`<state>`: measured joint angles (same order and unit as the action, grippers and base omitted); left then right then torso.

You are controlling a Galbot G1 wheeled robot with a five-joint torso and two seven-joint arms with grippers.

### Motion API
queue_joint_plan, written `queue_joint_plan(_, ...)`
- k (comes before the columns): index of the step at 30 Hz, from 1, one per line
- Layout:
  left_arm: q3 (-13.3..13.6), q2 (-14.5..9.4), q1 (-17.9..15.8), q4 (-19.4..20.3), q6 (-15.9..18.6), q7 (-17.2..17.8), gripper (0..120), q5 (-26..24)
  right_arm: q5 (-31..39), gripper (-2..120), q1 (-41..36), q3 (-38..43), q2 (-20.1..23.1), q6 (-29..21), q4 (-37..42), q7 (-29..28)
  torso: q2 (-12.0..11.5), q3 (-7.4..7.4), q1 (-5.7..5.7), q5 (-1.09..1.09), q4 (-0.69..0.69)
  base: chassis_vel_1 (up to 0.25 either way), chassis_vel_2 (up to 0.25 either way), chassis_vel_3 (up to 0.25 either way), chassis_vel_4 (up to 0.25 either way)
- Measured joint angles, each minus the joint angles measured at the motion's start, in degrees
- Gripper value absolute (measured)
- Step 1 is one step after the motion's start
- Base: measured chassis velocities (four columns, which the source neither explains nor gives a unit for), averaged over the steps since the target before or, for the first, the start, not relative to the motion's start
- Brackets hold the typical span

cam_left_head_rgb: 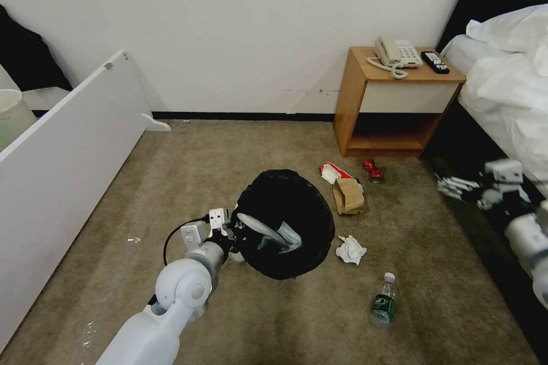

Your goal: Pick up the trash bin, then pick up the garbage from the floor and place it into the trash bin.

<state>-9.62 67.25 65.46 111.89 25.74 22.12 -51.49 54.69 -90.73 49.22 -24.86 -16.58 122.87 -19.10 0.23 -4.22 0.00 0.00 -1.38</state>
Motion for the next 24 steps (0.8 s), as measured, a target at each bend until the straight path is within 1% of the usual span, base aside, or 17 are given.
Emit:
queue_joint_plan(2,-0.25,0.24,-0.07,-0.06,-0.17,0.0,0,0.02,3.92,100,1.33,-2.77,2.69,-2.68,-2.54,-2.34,0.0,0.0,0.0,0.0,-0.01,0.0,0.0,0.0,0.0)
queue_joint_plan(7,-0.39,0.35,-0.27,-0.14,-0.25,0.0,0,0.01,6.56,100,0.82,-4.35,3.68,-5.13,-4.23,-3.92,0.0,0.0,0.0,0.02,-0.02,0.0,0.0,0.0,0.0)
queue_joint_plan(9,0.09,0.49,-0.72,-0.57,-0.62,0.0,0,0.01,12.62,100,-0.2,-5.63,5.29,-9.39,-4.8,-7.78,0.0,0.0,0.0,0.01,-0.01,0.0,0.0,0.0,0.0)
queue_joint_plan(10,0.44,0.52,-0.98,-0.72,-0.63,0.0,0,0.01,14.95,100,-0.35,-5.81,5.68,-10.71,-4.8,-9.08,0.0,0.0,0.0,0.01,-0.02,0.0,0.0,0.0,0.0)
queue_joint_plan(11,0.44,0.52,-0.98,-0.72,-0.63,0.0,0,0.01,14.95,100,-0.35,-5.81,5.68,-10.71,-4.8,-9.08,0.0,0.0,0.0,0.01,-0.02,0.0,0.0,0.0,0.0)
queue_joint_plan(12,0.98,0.53,-1.4,-0.89,-0.61,0.0,0,-0.02,18.14,100,-0.46,-5.95,6.36,-12.28,-4.83,-10.65,0.0,0.0,0.0,0.01,-0.02,0.0,0.0,0.0,0.0)
queue_joint_plan(13,0.98,0.53,-1.4,-0.89,-0.61,0.0,0,-0.02,18.14,100,-0.46,-5.95,6.36,-12.28,-4.83,-10.65,0.0,0.0,0.0,0.01,-0.02,0.0,0.0,0.0,0.0)
queue_joint_plan(14,1.39,0.51,-1.73,-0.97,-0.52,-0.01,0,-0.07,20.97,100,-0.53,-5.98,7.66,-13.69,-4.93,-12.0,0.0,0.01,0.0,0.02,-0.04,0.0,0.0,0.0,0.0)
queue_joint_plan(16,1.82,0.38,-2.04,-1.05,-0.43,-0.06,0,-0.17,25.17,100,-0.91,-6.04,10.66,-14.87,-4.91,-14.28,0.0,0.0,0.0,-0.01,-0.02,0.0,0.0,0.0,0.0)
queue_joint_plan(17,1.82,0.38,-2.04,-1.05,-0.43,-0.06,0,-0.17,25.17,100,-0.91,-6.04,10.66,-14.87,-4.91,-14.28,0.0,0.0,0.0,-0.01,-0.02,0.0,0.0,0.0,0.0)
queue_joint_plan(19,2.03,-0.02,-2.25,-1.06,-0.54,-0.12,0,-0.37,31.3,100,-1.49,-5.65,14.47,-16.33,-4.72,-17.05,0.0,0.0,0.0,0.01,-0.02,0.0,0.0,0.0,0.0)
queue_joint_plan(20,2.01,-0.29,-2.24,-0.98,-0.65,-0.15,0,-0.54,33.68,100,-1.94,-5.18,16.53,-16.75,-4.94,-17.6,0.0,0.01,0.0,0.0,-0.03,0.0,0.0,0.0,0.0)
queue_joint_plan(21,2.01,-0.29,-2.24,-0.98,-0.65,-0.15,0,-0.54,33.68,100,-1.94,-5.18,16.53,-16.75,-4.94,-17.6,0.0,0.01,0.0,0.0,-0.03,0.0,0.0,0.0,0.0)
queue_joint_plan(24,2.01,-1.07,-1.99,-0.63,-1.39,-0.41,0,-1.02,38.48,100,-2.61,-4.26,22.35,-16.67,-6.8,-17.82,0.0,0.0,0.0,-0.01,-0.01,0.0,0.0,0.0,0.0)
